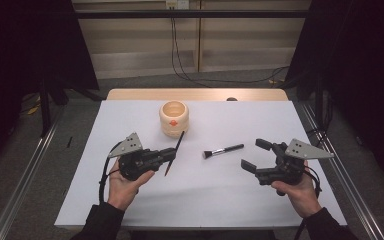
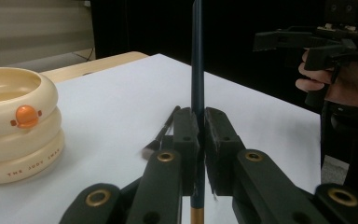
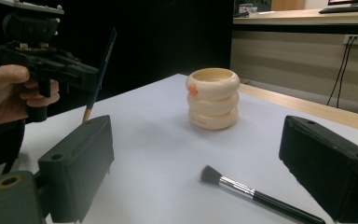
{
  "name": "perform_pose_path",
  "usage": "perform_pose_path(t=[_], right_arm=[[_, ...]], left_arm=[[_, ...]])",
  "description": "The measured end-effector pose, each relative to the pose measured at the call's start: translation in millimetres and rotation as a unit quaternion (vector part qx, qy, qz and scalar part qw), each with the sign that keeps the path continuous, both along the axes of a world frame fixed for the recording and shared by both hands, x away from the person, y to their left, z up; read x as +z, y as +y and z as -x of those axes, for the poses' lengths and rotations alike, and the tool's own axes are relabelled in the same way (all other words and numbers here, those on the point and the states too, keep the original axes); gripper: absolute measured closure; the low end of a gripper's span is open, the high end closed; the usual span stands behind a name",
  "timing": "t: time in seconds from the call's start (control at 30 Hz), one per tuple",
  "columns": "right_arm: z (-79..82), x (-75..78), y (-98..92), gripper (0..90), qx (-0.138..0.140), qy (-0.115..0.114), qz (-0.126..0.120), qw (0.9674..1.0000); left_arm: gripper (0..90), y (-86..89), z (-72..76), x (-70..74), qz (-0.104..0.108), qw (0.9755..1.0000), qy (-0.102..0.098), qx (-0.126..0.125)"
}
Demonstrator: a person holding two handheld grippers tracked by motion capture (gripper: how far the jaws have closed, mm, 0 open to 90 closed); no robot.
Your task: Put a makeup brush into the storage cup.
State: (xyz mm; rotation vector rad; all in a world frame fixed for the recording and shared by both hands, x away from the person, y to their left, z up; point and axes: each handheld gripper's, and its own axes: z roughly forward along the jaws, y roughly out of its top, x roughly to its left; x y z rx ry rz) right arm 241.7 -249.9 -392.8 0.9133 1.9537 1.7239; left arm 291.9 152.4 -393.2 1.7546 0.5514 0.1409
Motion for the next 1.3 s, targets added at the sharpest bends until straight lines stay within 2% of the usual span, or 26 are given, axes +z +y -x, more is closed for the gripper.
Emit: perform_pose_path(t=[0.13, 0.2, 0.3, 0.4, 0.63, 0.83, 0.87, 0.9, 1.1, 1.27, 1.3], right_arm=[[-5.8, 5.0, 4.7, 15.6, 0.006, 0.001, -0.009, 0.9999], [-9.9, 7.0, 6.4, 18.5, 0.012, 0.004, -0.023, 0.9996], [-13.1, 9.7, 10.3, 24.6, 0.024, 0.002, -0.024, 0.9994], [-17.7, 12.9, 15.9, 29.0, 0.049, 0.005, -0.025, 0.9985], [-28.4, 19.3, 27.9, 26.1, 0.082, 0.012, -0.025, 0.9962], [-37.5, 23.0, 38.0, 27.5, 0.099, 0.017, -0.032, 0.9945], [-39.3, 24.5, 39.9, 27.7, 0.102, 0.013, -0.03, 0.9943], [-41.0, 26.1, 41.7, 28.1, 0.105, 0.013, -0.031, 0.9939], [-52.9, 38.2, 52.3, 33.1, 0.13, 0.004, -0.041, 0.9906], [-60.0, 42.5, 61.5, 35.3, 0.148, -0.001, -0.042, 0.9881], [-60.9, 42.7, 63.1, 36.7, 0.152, -0.002, -0.04, 0.9875]], left_arm=[[84.1, -1.5, 0.5, 0.6, -0.006, 1.0, -0.003, 0.001], [84.1, -1.1, -0.6, 0.3, -0.004, 1.0, -0.004, 0.0], [84.1, -2.8, -0.1, 1.1, -0.002, 1.0, -0.006, -0.001], [84.1, -6.4, 0.6, 2.4, 0.003, 1.0, -0.005, -0.002], [84.1, -15.2, 1.3, 8.2, 0.0, 0.9998, -0.014, -0.014], [84.1, -23.3, -1.6, 9.9, 0.012, 0.9995, -0.017, -0.024], [84.1, -25.3, -1.9, 10.8, 0.009, 0.9995, -0.018, -0.024], [84.1, -27.6, -2.2, 11.4, 0.018, 0.9994, -0.017, -0.026], [84.1, -33.6, -3.4, 18.6, 0.011, 0.9992, -0.025, -0.029], [84.1, -39.0, -3.9, 18.8, 0.024, 0.9985, -0.032, -0.038], [84.1, -41.1, -3.2, 18.3, 0.017, 0.9985, -0.032, -0.04]])
